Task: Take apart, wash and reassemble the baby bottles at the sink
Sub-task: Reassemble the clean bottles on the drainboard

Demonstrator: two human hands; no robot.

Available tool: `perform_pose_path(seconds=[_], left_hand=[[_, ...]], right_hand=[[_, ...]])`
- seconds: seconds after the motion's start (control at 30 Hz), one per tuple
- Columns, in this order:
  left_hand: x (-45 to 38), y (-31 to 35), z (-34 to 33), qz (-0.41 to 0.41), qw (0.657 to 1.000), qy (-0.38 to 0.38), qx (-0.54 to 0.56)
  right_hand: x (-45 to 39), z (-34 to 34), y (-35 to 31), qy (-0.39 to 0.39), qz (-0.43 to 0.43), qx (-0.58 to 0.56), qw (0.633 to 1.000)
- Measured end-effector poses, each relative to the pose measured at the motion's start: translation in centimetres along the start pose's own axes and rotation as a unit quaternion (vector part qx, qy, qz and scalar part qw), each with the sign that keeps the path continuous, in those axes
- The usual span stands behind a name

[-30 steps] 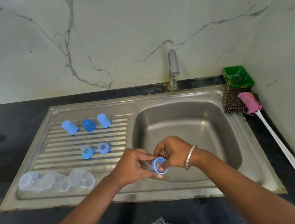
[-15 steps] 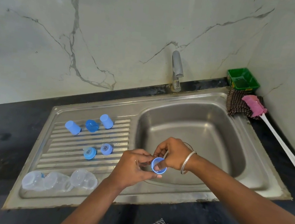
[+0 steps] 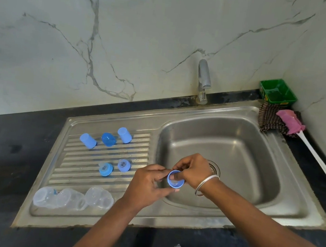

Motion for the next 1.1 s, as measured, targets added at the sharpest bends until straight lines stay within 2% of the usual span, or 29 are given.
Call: perform_pose_path(seconds=[0.1, 0.23, 0.4, 0.57, 0.73, 0.9, 1.0, 1.1], left_hand=[[0.4, -0.6, 0.9, 0.004, 1.000, 0.007, -0.018], [0.6, -1.3, 2.9, 0.019, 1.000, 0.012, -0.015], [0.6, -1.9, 5.3, 0.018, 1.000, 0.012, -0.011], [0.6, -3.5, 7.7, 0.003, 1.000, 0.022, -0.009], [0.1, -5.1, 11.6, -0.012, 0.998, 0.028, 0.046], [0.1, -7.1, 14.9, -0.036, 0.999, 0.015, 0.018], [0.4, -9.1, 16.5, -0.051, 0.997, 0.019, -0.052], [0.7, -10.4, 18.3, -0.028, 0.998, 0.025, -0.040]], right_hand=[[0.1, -1.0, -0.2, 0.016, -0.018, -0.019, 1.000], [-0.1, -2.1, -0.8, 0.013, -0.037, -0.100, 0.994], [-1.1, -3.9, -2.7, 0.051, 0.005, -0.012, 0.999], [-2.1, -6.7, -3.7, 0.086, -0.027, -0.046, 0.995], [-2.6, -9.4, -6.2, 0.061, -0.039, -0.224, 0.972], [-4.2, -12.3, -8.7, 0.093, -0.023, -0.188, 0.977], [-5.3, -14.6, -9.6, 0.117, -0.015, -0.117, 0.986], [-5.9, -16.9, -11.2, 0.091, 0.031, -0.101, 0.990]])
Point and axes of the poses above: each hand's wrist, its own x-axis away from the middle knuckle, its own z-axis out of the back of the hand, y = z × x, the point moved 5 cm from there along -x, towards the middle knuckle, and after that the axes turned 8 degrees about z, right-handed, at the moved point
